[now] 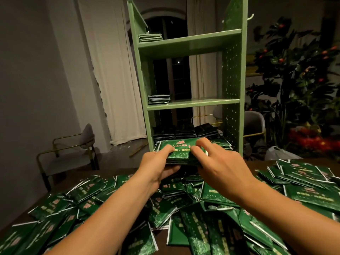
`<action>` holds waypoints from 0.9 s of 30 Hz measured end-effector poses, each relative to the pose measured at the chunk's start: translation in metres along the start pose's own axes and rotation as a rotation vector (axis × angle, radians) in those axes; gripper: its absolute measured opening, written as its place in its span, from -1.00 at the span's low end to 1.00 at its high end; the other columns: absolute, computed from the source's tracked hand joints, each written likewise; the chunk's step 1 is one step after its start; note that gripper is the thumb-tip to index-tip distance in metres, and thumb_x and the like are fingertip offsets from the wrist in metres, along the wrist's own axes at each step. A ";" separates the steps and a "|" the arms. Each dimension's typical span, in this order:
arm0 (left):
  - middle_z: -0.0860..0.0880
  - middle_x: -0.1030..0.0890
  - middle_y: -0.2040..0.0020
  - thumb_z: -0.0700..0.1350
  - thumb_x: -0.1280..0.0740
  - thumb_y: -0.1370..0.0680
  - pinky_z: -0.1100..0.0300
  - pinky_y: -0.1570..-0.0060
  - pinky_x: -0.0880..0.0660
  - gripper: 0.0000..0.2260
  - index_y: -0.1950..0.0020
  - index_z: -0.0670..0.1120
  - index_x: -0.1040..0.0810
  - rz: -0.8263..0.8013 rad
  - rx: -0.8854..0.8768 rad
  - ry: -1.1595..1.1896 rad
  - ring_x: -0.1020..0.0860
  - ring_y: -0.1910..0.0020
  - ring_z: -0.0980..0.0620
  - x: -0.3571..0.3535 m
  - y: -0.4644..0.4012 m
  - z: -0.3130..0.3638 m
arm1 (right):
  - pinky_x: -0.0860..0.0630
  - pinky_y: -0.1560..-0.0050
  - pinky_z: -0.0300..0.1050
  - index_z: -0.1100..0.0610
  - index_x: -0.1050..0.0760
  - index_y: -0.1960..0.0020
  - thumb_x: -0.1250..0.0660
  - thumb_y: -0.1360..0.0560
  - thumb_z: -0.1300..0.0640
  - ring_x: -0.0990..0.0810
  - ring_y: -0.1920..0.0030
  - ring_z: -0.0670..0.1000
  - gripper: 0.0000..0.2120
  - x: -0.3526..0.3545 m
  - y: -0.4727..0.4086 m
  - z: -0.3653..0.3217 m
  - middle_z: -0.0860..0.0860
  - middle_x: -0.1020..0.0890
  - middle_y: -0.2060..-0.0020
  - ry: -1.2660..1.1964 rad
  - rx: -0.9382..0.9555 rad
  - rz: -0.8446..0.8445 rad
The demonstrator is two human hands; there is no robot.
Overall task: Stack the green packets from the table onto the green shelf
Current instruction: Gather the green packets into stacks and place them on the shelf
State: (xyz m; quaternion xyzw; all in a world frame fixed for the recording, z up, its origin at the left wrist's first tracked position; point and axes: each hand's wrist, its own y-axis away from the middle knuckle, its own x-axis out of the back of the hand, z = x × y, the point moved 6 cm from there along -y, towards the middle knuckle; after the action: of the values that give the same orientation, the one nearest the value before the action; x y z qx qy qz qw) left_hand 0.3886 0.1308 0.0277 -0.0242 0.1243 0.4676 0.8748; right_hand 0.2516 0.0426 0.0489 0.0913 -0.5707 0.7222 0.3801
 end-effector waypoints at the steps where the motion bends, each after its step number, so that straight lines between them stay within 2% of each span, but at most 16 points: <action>1: -0.21 -0.70 0.06 -0.19 -0.44 -0.54 0.19 0.36 -0.60 -0.86 0.01 -0.26 -0.63 -0.004 -0.017 0.009 -0.68 0.11 -0.10 0.000 -0.002 0.003 | -0.28 0.67 -0.13 0.17 -0.46 -0.15 -0.53 -0.34 0.22 -0.51 0.35 0.11 -0.57 -0.002 -0.003 0.001 0.10 -0.53 -0.01 -0.002 0.000 0.013; 3: -0.24 -0.71 0.03 -0.07 -0.38 -0.59 0.10 0.30 -0.64 -0.79 -0.04 -0.23 -0.62 -0.032 -0.047 0.074 -0.70 0.13 -0.12 0.001 -0.008 0.008 | -0.31 0.66 -0.11 0.18 -0.48 -0.10 -0.50 -0.36 0.21 -0.52 0.35 0.11 -0.65 -0.010 -0.014 0.006 0.09 -0.52 0.04 -0.039 -0.026 0.029; 6: -0.30 -0.66 0.05 0.09 -0.14 -0.70 -0.02 0.15 -0.66 -0.62 -0.05 -0.22 -0.52 -0.015 0.010 0.099 -0.68 0.16 -0.22 0.012 -0.022 0.006 | -0.30 0.62 -0.13 0.17 -0.50 -0.09 -0.51 -0.35 0.17 -0.55 0.33 0.11 -0.65 -0.023 -0.031 0.023 0.07 -0.51 0.07 -0.059 -0.103 0.031; 8: -0.26 -0.62 0.13 -0.02 -0.10 -0.71 0.01 0.24 -0.64 -0.67 0.03 -0.23 -0.48 0.044 -0.025 -0.107 -0.64 0.27 -0.18 0.025 -0.030 0.001 | -0.25 0.59 -0.14 0.16 -0.49 -0.10 -0.53 -0.34 0.15 -0.55 0.32 0.11 -0.62 -0.036 -0.040 0.034 0.06 -0.50 0.06 -0.038 -0.127 0.006; 10: -0.20 -0.60 0.22 -0.16 -0.15 -0.67 0.07 0.35 -0.60 -0.77 0.10 -0.21 -0.51 0.061 -0.189 -0.392 -0.60 0.39 -0.08 0.034 -0.034 0.000 | -0.24 0.59 -0.14 0.15 -0.48 -0.12 -0.51 -0.35 0.15 -0.55 0.31 0.11 -0.61 -0.048 -0.046 0.036 0.06 -0.49 0.05 -0.032 -0.120 -0.027; 13: -0.08 -0.60 0.27 -0.14 -0.25 -0.63 0.04 0.29 -0.52 -0.83 0.15 -0.08 -0.52 -0.026 -0.557 -0.884 -0.54 0.36 -0.02 0.026 -0.030 0.003 | -0.29 0.59 -0.12 0.15 -0.46 -0.12 -0.49 -0.36 0.17 -0.55 0.29 0.11 -0.62 -0.066 -0.057 0.028 0.06 -0.49 0.03 -0.066 -0.096 -0.063; 15: 0.03 -0.54 0.27 -0.08 -0.25 -0.60 0.03 0.23 -0.47 -0.87 0.15 0.00 -0.46 -0.059 -0.730 -1.119 -0.49 0.29 0.02 0.013 -0.026 0.006 | -0.32 0.57 -0.10 0.15 -0.44 -0.14 -0.47 -0.38 0.19 -0.56 0.25 0.12 -0.62 -0.074 -0.063 0.024 0.07 -0.49 0.00 -0.083 -0.091 -0.088; 17: 0.06 -0.49 0.20 -0.04 -0.22 -0.61 0.03 0.19 -0.44 -0.89 0.11 0.01 -0.40 -0.059 -0.839 -1.298 -0.46 0.21 0.01 0.001 -0.028 0.008 | -0.42 0.48 -0.03 0.12 -0.41 -0.22 -0.43 -0.45 0.17 -0.58 0.14 0.13 -0.62 -0.083 -0.068 0.021 0.06 -0.46 -0.09 -0.098 -0.099 -0.132; 19: 0.06 -0.46 0.14 -0.02 -0.18 -0.64 0.08 0.18 -0.37 -0.88 0.07 -0.01 -0.37 -0.059 -0.891 -1.379 -0.43 0.18 0.00 -0.006 -0.036 0.010 | -0.52 0.30 -0.01 0.07 -0.35 -0.34 -0.38 -0.52 0.06 -0.56 -0.02 0.10 -0.57 -0.090 -0.069 0.020 0.03 -0.41 -0.21 -0.147 -0.108 -0.208; 21: 0.04 -0.46 0.13 -0.03 -0.17 -0.64 0.10 0.20 -0.33 -0.87 0.07 -0.03 -0.38 -0.042 -0.906 -1.392 -0.43 0.18 -0.02 -0.007 -0.044 0.013 | -0.51 0.23 -0.06 0.05 -0.32 -0.38 -0.37 -0.50 -0.09 -0.55 -0.02 0.08 -0.48 -0.085 -0.066 0.022 0.03 -0.42 -0.20 -0.141 -0.110 -0.216; 22: 0.03 -0.46 0.14 -0.03 -0.16 -0.64 0.10 0.21 -0.31 -0.87 0.08 -0.04 -0.38 -0.032 -0.912 -1.402 -0.43 0.19 -0.04 -0.008 -0.048 0.015 | -0.49 0.25 -0.08 0.07 -0.35 -0.34 -0.36 -0.47 -0.12 -0.55 0.05 0.08 -0.48 -0.078 -0.062 0.022 0.03 -0.45 -0.14 -0.112 -0.103 -0.179; 24: 0.04 -0.44 0.17 -0.04 -0.16 -0.63 0.09 0.23 -0.28 -0.86 0.10 -0.04 -0.38 -0.017 -0.916 -1.428 -0.42 0.21 -0.05 -0.008 -0.052 0.015 | -0.40 0.34 -0.11 0.09 -0.43 -0.14 -0.34 -0.46 -0.10 -0.52 0.20 0.05 -0.64 -0.067 -0.052 0.018 0.02 -0.50 0.04 -0.089 -0.052 -0.091; 25: 0.05 -0.42 0.19 -0.04 -0.16 -0.63 0.08 0.23 -0.27 -0.85 0.10 -0.04 -0.37 -0.011 -0.916 -1.439 -0.41 0.22 -0.05 -0.009 -0.053 0.014 | -0.36 0.38 -0.13 0.08 -0.43 -0.03 -0.31 -0.46 -0.08 -0.51 0.25 0.04 -0.73 -0.066 -0.047 0.014 0.00 -0.50 0.13 -0.103 -0.014 -0.089; 27: 0.05 -0.41 0.19 -0.04 -0.15 -0.63 0.08 0.22 -0.27 -0.86 0.10 -0.04 -0.36 0.007 -0.914 -1.460 -0.40 0.23 -0.05 -0.009 -0.054 0.015 | -0.32 0.39 -0.13 0.05 -0.39 0.08 -0.28 -0.45 -0.06 -0.52 0.25 0.04 -0.81 -0.074 -0.042 0.003 -0.03 -0.50 0.20 -0.146 0.055 -0.186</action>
State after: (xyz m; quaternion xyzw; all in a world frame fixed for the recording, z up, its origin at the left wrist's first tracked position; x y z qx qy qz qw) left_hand 0.4311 0.0949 0.0402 -0.0666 -0.6697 0.3730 0.6387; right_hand 0.3295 0.0095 0.0402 0.2068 -0.5659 0.6905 0.4003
